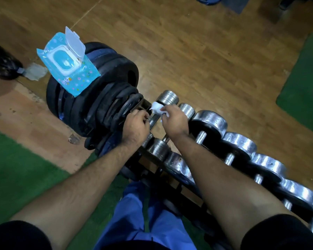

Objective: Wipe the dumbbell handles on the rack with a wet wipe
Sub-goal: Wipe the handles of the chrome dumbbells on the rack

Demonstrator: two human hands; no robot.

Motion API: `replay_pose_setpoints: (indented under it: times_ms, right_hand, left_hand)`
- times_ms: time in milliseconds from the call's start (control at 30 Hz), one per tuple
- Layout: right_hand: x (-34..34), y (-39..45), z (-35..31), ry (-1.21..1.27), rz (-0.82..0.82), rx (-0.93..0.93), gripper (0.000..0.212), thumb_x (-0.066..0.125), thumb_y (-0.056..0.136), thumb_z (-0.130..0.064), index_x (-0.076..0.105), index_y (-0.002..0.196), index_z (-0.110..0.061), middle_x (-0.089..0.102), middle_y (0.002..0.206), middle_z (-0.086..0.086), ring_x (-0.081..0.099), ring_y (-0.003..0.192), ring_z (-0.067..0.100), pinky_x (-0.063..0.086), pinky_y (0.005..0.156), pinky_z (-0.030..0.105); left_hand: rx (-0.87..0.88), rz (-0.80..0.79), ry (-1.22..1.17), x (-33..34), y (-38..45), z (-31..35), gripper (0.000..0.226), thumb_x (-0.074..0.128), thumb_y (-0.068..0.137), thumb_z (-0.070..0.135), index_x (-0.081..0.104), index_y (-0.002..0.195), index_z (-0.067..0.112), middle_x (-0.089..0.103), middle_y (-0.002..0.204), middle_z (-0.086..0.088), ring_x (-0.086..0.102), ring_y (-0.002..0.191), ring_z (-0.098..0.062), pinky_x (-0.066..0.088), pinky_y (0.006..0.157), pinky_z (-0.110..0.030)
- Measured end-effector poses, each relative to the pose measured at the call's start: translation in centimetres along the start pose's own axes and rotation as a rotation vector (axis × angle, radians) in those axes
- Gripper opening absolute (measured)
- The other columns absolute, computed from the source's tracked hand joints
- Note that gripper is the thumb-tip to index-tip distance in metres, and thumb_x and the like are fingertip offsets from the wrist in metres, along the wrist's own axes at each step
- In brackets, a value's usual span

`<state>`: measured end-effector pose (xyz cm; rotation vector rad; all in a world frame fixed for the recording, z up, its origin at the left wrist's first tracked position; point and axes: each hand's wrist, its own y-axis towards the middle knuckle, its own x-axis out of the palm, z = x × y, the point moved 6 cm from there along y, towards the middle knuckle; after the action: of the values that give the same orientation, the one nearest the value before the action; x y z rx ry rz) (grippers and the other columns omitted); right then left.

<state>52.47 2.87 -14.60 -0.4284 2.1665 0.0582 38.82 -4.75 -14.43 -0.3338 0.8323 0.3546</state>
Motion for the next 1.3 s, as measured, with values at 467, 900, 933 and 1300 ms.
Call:
replay_pose_setpoints:
  times_ms: [467, 900, 933, 1300]
  right_hand:
    - [2.7, 1.2, -0.2, -0.346, -0.437, -0.414, 0.054, 0.054, 0.089, -0.003, 0.056, 0.136, -0.029, 0.054, 0.117, 0.001, 0.061, 0.093, 0.026, 0.050, 0.071, 0.034]
    - [3.3, 1.5, -1.4, -0.807, -0.307, -0.626, 0.031, 0.057, 0.091, -0.010, 0.057, 0.122, -0.012, 0.052, 0.115, 0.007, 0.051, 0.095, 0.023, 0.047, 0.075, 0.035]
    - [3.6, 1.1, -1.5, -0.829, -0.304, -0.630, 0.029, 0.055, 0.093, -0.012, 0.058, 0.121, -0.013, 0.053, 0.113, 0.006, 0.050, 0.095, 0.023, 0.044, 0.077, 0.035]
    - [4.4, 0.2, -0.9, -0.950, -0.300, -0.644, 0.050, 0.057, 0.090, -0.020, 0.046, 0.137, -0.004, 0.056, 0.129, 0.011, 0.047, 0.112, 0.027, 0.044, 0.095, 0.037]
  left_hand:
    - [-0.132, 0.033, 0.104, 1.0, -2.2, -0.5, 0.027, 0.060, 0.089, 0.014, 0.070, 0.114, 0.010, 0.066, 0.109, -0.008, 0.057, 0.104, -0.025, 0.047, 0.087, -0.034]
    - [-0.146, 0.095, 0.237, 2.0, -2.6, 0.2, 0.017, 0.059, 0.085, 0.015, 0.071, 0.096, 0.010, 0.065, 0.098, -0.010, 0.054, 0.095, -0.027, 0.048, 0.082, -0.038]
    - [-0.139, 0.103, 0.238, 2.1, -2.7, 0.3, 0.016, 0.059, 0.084, 0.015, 0.071, 0.094, 0.009, 0.065, 0.096, -0.010, 0.054, 0.094, -0.027, 0.048, 0.080, -0.037]
    - [-0.076, 0.152, 0.153, 1.8, -5.1, -0.2, 0.029, 0.064, 0.092, 0.020, 0.067, 0.115, 0.002, 0.066, 0.114, -0.009, 0.057, 0.106, -0.027, 0.048, 0.090, -0.036]
